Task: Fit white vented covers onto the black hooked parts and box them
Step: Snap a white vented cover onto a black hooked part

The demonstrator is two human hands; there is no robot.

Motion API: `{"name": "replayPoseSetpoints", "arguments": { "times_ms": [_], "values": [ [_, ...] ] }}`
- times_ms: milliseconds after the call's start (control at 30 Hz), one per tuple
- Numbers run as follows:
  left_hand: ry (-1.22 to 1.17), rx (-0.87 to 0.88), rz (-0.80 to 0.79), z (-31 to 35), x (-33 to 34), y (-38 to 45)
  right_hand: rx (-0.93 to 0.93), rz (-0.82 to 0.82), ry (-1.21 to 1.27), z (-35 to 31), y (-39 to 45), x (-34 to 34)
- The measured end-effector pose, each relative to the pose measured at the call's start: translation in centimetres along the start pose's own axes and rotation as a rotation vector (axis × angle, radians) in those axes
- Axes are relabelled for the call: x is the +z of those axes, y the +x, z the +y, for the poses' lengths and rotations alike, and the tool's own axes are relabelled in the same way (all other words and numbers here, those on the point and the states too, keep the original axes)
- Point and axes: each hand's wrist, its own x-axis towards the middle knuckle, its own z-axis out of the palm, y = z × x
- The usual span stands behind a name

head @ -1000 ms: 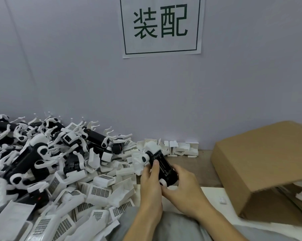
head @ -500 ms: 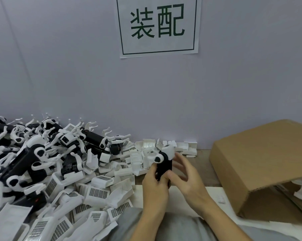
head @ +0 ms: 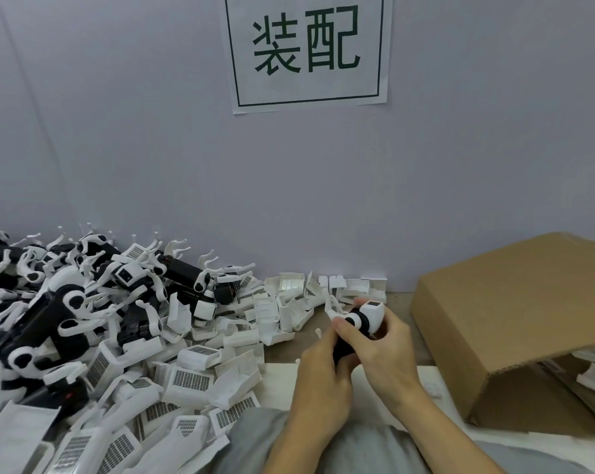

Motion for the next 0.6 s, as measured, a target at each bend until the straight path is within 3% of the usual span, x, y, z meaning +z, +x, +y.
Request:
{"name": "replayPoseSetpoints", "arguments": {
  "times_ms": [133,233,333,400,500,600],
  "values": [
    [-0.042,-0.054,0.149,0.1,-0.2,0.0,0.052,-0.16,-0.019,0.2,-0.3,0.1],
    [-0.222,-0.197,0.31,0.2,-0.6,0.6,0.106,-0.203,-0.048,0.3,-0.6,0.1],
    [-0.57,-0.454,0.442,0.6,-1.5,1.0,0.116,-0.086,-0.053,0.5,-0.2,-0.2],
    [-0.878,-0.573,0.432,1.0,-2.1,1.2,0.157,-0.041,-0.072,0.6,0.1,-0.3],
    [-0.834,-0.603,0.397,1.1,-2.2,1.3,0.206,-0.015,-0.097,0.8,0.2,-0.2],
    [-0.792,-0.643,0.481,0.9,-2.0,1.6,0.234,0.017,-0.117,1.0,0.4,-0.3]
  ]
}}
